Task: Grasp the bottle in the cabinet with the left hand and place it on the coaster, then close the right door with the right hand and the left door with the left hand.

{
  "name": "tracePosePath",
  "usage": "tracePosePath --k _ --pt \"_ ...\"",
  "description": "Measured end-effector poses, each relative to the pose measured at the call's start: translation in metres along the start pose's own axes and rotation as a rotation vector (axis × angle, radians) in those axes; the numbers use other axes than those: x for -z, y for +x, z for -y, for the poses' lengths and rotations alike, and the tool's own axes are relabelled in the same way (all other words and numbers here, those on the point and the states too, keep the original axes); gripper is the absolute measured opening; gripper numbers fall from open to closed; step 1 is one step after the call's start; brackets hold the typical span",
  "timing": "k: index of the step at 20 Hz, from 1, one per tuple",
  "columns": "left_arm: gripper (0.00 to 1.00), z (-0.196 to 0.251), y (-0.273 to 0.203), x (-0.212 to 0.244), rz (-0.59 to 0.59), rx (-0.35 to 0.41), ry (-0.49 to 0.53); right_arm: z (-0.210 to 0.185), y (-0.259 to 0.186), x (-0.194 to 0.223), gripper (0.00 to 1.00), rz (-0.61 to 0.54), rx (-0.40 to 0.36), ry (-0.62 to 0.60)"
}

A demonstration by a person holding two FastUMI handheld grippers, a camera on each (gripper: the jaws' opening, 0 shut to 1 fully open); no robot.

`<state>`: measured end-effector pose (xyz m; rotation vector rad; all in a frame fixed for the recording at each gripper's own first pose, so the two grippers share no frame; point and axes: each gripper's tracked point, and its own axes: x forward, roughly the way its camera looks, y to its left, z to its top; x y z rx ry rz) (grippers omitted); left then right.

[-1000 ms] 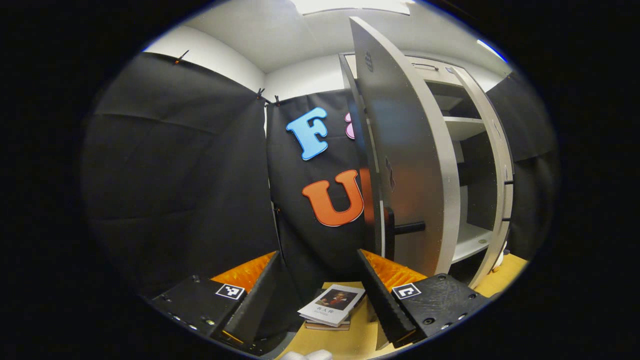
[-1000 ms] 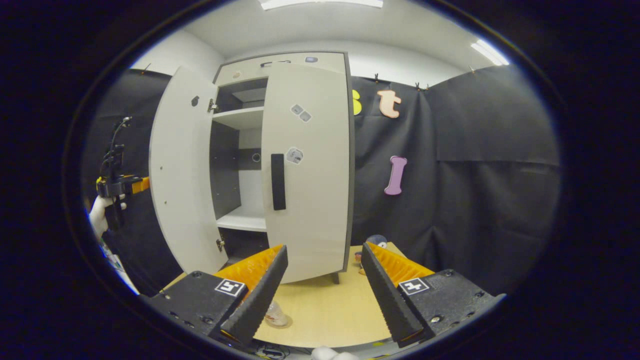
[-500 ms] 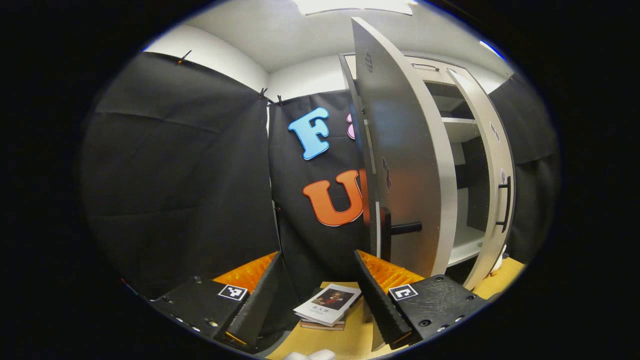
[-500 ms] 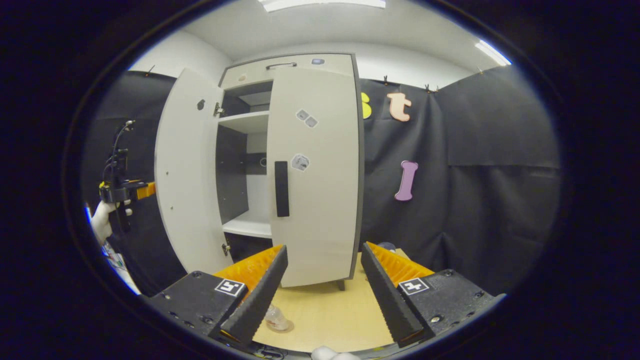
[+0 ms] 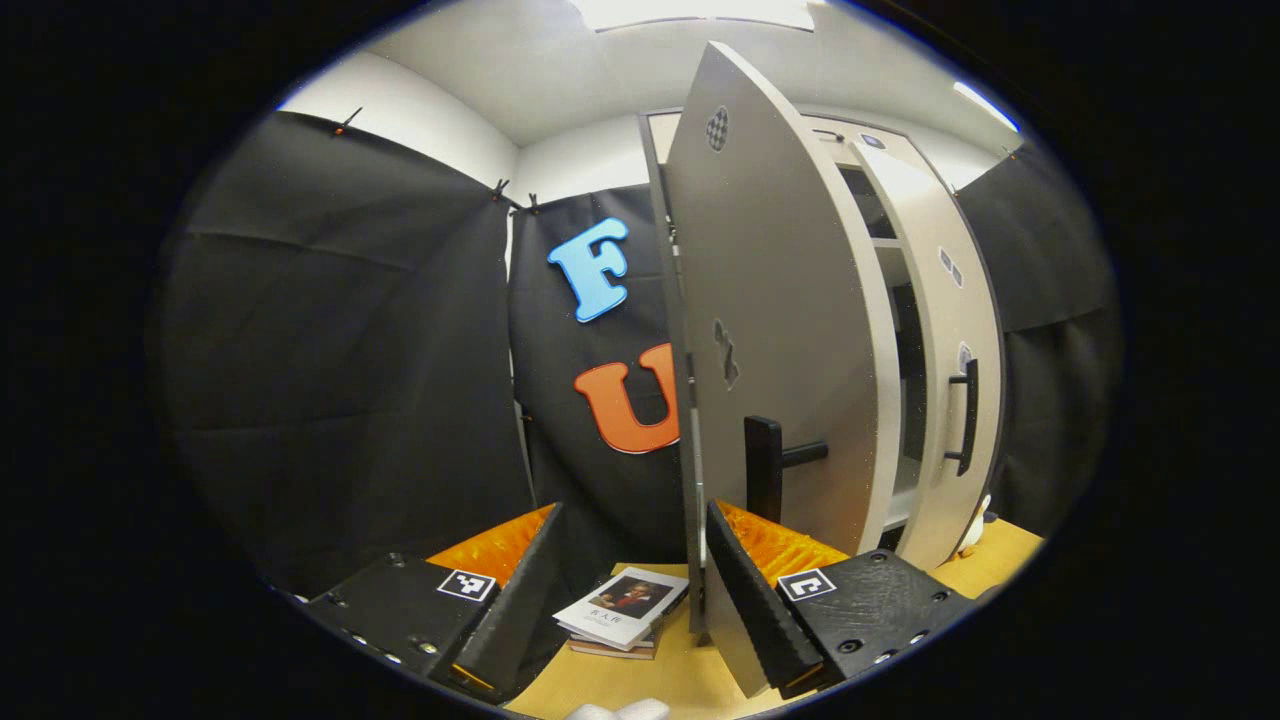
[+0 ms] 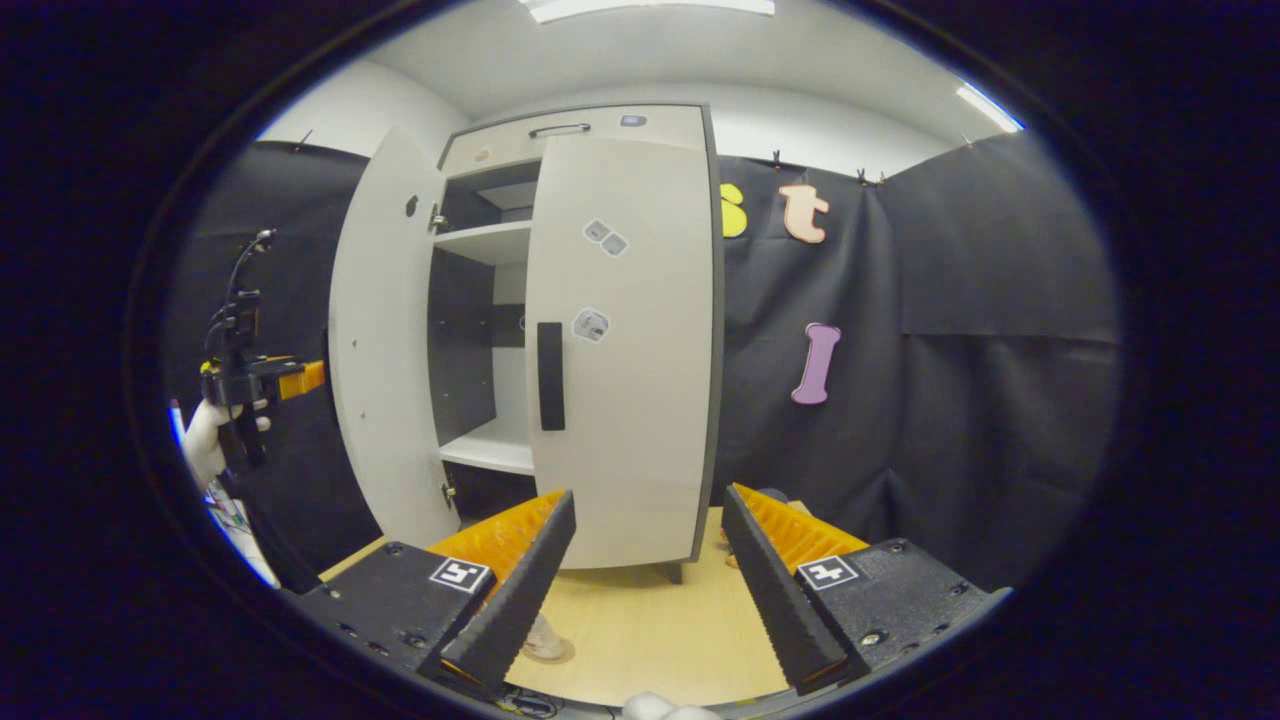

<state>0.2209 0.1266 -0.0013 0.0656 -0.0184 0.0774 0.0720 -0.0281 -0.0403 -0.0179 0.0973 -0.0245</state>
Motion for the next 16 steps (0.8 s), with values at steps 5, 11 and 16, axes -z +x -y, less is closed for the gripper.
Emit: tracePosePath --k 5,11,16 --pt "0.84 0.051 0.009 -0.005 0.006 0.073 0.000 0.011 -0.003 0.004 0.97 -0.010 0.002 0.008" --pt "0.96 0.082 0.020 -0.018 0.021 0.109 -0.026 0.023 -0.008 0.000 0.97 0.004 0.028 0.026" --pt "0.96 0.083 0.013 -0.017 0.009 0.111 -0.017 0.023 -0.008 -0.006 0.97 0.018 0.038 0.032"
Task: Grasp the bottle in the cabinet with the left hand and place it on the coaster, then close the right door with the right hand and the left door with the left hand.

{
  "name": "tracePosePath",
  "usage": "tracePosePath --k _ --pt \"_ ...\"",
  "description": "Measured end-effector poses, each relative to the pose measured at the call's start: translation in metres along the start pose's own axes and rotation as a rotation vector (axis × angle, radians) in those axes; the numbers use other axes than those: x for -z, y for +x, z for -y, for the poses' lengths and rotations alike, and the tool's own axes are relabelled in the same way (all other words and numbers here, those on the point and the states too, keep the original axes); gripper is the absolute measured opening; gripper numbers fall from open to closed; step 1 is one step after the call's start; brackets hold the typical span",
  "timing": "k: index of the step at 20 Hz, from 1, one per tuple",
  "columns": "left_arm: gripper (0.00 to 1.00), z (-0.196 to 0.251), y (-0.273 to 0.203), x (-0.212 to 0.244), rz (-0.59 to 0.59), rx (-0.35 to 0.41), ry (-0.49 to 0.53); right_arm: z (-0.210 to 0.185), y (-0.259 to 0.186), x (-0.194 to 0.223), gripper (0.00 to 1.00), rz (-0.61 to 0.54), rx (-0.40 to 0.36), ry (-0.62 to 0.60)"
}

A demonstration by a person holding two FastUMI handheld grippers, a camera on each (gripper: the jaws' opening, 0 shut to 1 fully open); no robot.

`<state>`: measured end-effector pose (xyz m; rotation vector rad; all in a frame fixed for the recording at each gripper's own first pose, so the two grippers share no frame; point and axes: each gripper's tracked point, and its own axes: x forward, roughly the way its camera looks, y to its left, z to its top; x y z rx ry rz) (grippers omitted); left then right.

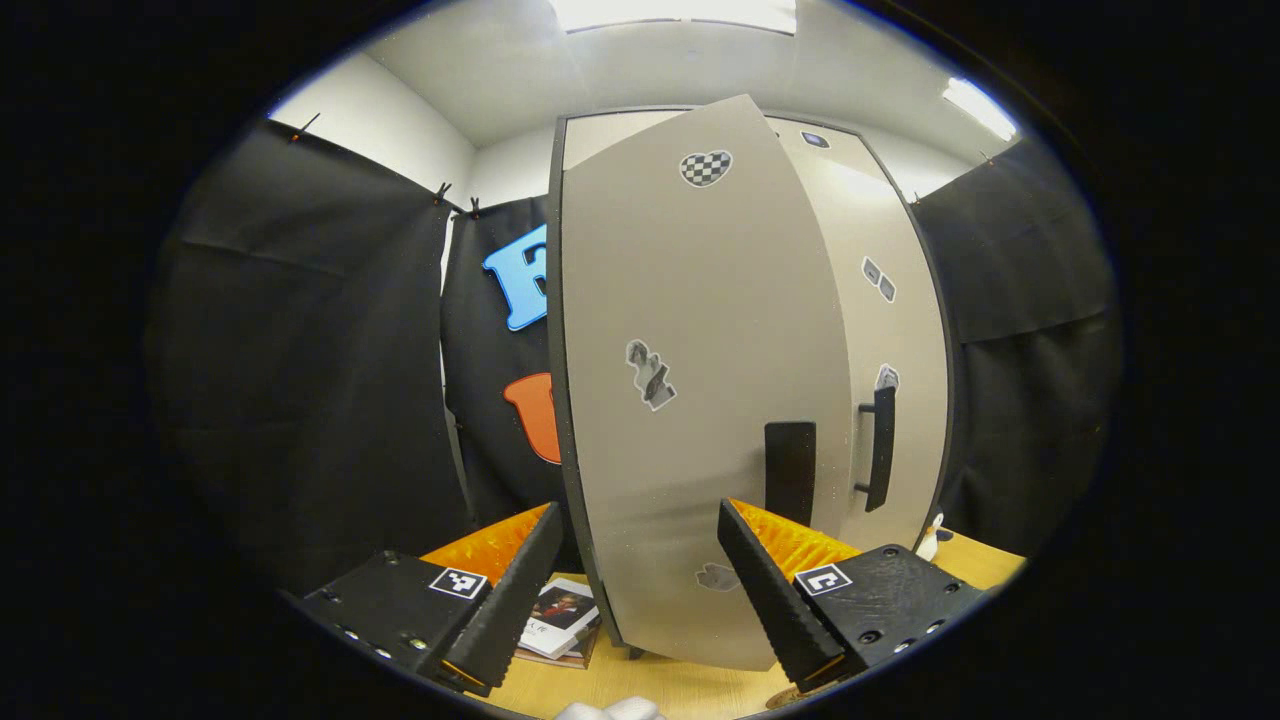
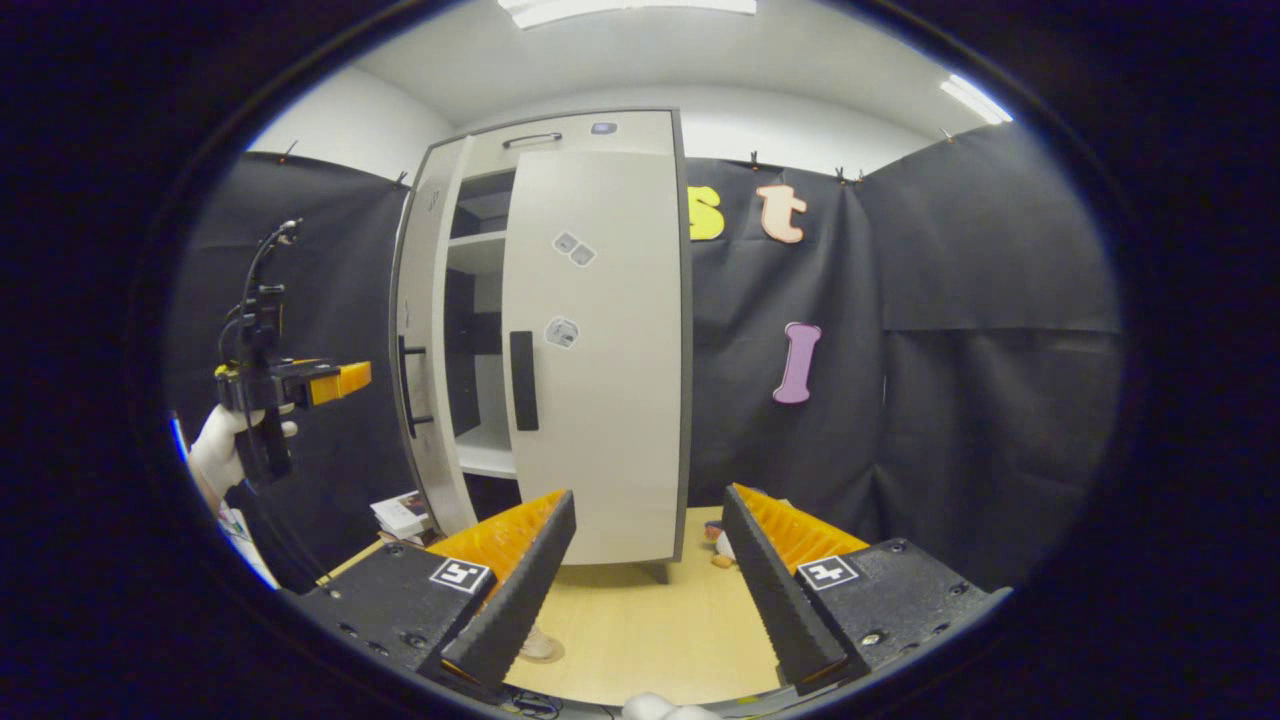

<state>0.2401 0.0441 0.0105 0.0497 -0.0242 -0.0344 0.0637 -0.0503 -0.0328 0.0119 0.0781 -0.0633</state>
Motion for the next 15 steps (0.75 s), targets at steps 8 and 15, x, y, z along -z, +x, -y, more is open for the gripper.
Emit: tracePosePath --k 8,15 --pt "0.96 0.001 -0.043 0.004 -0.009 0.040 -0.026 -0.022 -0.008 -0.013 0.97 0.028 0.004 -0.020" --pt "0.95 0.005 -0.094 0.034 -0.074 0.071 -0.075 -0.031 -0.026 -0.017 0.97 0.044 0.033 -0.027"
